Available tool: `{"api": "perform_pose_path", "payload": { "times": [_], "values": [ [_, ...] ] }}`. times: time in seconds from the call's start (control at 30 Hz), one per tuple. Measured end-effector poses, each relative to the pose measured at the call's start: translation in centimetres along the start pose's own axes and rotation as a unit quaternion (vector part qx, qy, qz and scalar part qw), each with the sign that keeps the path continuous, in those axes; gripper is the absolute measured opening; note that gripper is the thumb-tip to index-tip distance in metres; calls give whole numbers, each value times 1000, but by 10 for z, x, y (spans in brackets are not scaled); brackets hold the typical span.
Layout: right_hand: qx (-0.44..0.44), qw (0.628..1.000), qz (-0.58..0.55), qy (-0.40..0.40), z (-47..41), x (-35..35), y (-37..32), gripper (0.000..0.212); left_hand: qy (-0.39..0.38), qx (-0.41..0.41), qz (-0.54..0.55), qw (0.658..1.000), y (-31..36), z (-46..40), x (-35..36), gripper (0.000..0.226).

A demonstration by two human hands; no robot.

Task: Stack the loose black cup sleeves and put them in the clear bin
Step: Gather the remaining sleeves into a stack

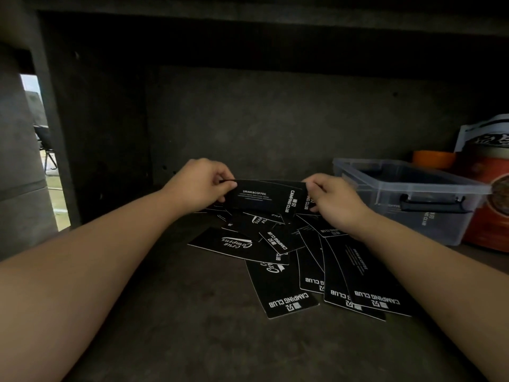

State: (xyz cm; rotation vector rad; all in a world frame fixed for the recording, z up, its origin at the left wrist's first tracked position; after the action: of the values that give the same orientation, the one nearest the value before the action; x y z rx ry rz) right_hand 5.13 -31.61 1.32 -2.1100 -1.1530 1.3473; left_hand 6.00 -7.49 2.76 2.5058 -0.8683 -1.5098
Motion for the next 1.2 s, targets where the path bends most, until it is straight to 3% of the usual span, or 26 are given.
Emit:
{"api": "perform_pose_path", "payload": {
  "times": [0.13,0.23,0.3,0.37,0.5,0.6,0.67,0.77,0.87,1.0,1.1,1.2],
  "values": [
    [-36,997,72,-9,3,3,-6,4,-2,-55,133,990,-3,-1,8,18],
    [-29,992,115,42,2,-6,-7,5,-5,-63,219,974,2,0,10,29],
    [-10,989,118,94,0,-16,-4,14,-19,-56,133,989,4,1,9,43],
    [11,988,106,116,-2,-22,1,21,-85,-49,33,995,5,4,12,50],
    [23,988,106,112,-2,-22,6,29,-187,-106,-152,965,2,9,22,54],
    [36,990,90,101,-1,-18,7,29,-148,-138,-175,964,7,6,10,70],
    [41,991,87,94,-1,-17,8,27,-182,-152,-171,956,8,9,4,77],
    [49,991,89,85,-3,-16,10,25,-273,-128,-192,934,9,17,9,65],
    [56,991,100,69,-3,-14,11,23,-276,-78,-179,941,13,19,18,55],
    [59,992,103,52,-2,-11,11,22,-276,-77,-135,949,15,17,23,39],
    [60,992,98,48,-3,-11,9,21,-280,-121,-72,949,10,16,23,30],
    [59,992,99,49,-2,-11,8,20,-261,-254,82,928,-3,16,21,26]
  ]
}}
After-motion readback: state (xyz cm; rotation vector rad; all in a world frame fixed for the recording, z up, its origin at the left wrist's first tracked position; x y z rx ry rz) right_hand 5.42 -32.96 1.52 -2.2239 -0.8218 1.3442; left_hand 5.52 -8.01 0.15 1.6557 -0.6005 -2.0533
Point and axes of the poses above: each hand's wrist, its own z-axis away from the middle knuckle, its own x-axis out of the palm, y = z × x, the point moved 5 cm from there along -z, towards the middle knuckle, and after that the axes turned 4 degrees about -z, right-handed, at the moved point
